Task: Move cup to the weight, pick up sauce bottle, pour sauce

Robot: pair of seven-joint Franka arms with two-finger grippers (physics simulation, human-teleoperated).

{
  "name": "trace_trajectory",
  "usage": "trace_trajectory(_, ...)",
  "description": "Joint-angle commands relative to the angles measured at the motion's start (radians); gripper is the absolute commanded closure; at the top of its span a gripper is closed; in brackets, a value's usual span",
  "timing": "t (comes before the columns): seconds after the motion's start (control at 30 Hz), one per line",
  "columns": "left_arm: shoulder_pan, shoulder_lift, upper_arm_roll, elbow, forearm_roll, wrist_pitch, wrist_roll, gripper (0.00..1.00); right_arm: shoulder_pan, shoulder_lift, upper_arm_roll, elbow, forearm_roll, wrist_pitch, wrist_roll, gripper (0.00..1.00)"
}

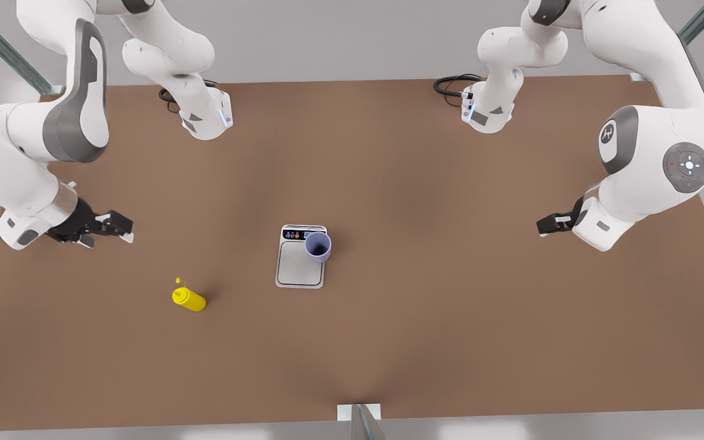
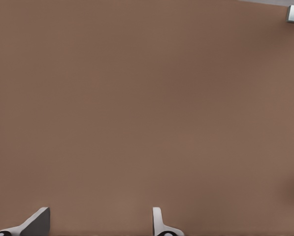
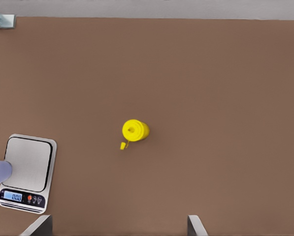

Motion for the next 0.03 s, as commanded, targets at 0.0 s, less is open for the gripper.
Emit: trace_trajectory(0.0, 0.000, 0.000, 0.000, 0.000, -0.002, 0.000, 0.000, 0.00, 0.003, 0.000, 0.000, 0.002, 0.000, 0.000, 0.000, 0.00)
